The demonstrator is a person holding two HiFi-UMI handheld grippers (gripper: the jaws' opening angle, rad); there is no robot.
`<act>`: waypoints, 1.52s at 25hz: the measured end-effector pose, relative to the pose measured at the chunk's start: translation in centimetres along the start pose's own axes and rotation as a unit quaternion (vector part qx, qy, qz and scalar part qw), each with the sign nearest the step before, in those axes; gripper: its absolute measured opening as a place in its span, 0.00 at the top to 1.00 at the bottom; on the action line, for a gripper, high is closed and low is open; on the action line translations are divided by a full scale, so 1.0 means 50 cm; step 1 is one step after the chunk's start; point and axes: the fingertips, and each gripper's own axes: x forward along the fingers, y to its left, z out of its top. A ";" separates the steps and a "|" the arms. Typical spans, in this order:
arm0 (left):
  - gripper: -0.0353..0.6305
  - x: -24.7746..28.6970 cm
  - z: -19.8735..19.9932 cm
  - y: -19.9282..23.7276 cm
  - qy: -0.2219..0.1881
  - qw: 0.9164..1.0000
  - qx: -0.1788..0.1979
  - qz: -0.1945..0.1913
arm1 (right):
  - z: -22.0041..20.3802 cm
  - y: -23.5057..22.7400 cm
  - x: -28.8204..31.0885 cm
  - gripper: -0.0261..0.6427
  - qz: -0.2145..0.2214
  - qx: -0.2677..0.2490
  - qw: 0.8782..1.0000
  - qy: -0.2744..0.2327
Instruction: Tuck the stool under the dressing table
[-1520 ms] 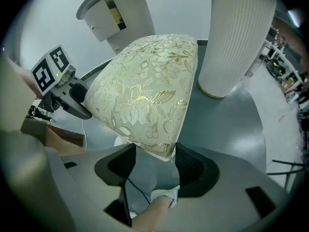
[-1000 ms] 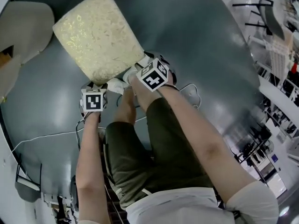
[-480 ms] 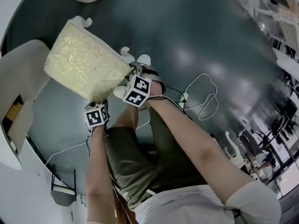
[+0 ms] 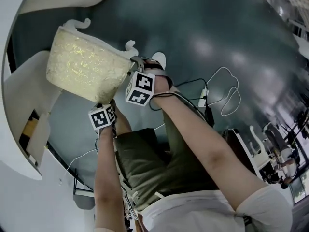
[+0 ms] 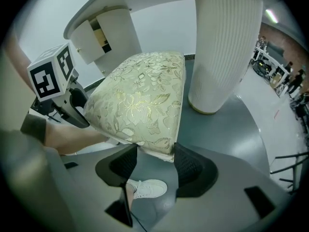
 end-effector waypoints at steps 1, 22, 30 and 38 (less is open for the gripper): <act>0.56 0.000 -0.002 -0.002 0.004 1.000 0.002 -0.001 | -0.002 0.001 -0.002 0.59 -0.001 0.005 1.000 -0.001; 0.59 0.010 -0.007 0.050 -0.012 0.996 0.092 0.005 | 0.002 0.032 0.016 0.63 -0.097 0.118 0.987 -0.042; 0.59 0.002 0.034 0.096 -0.016 0.993 0.115 0.027 | 0.037 0.023 0.038 0.64 -0.114 0.157 0.979 -0.057; 0.57 -0.025 0.095 0.151 -0.046 0.987 0.141 0.062 | 0.115 0.014 0.056 0.77 -0.132 0.207 0.964 -0.099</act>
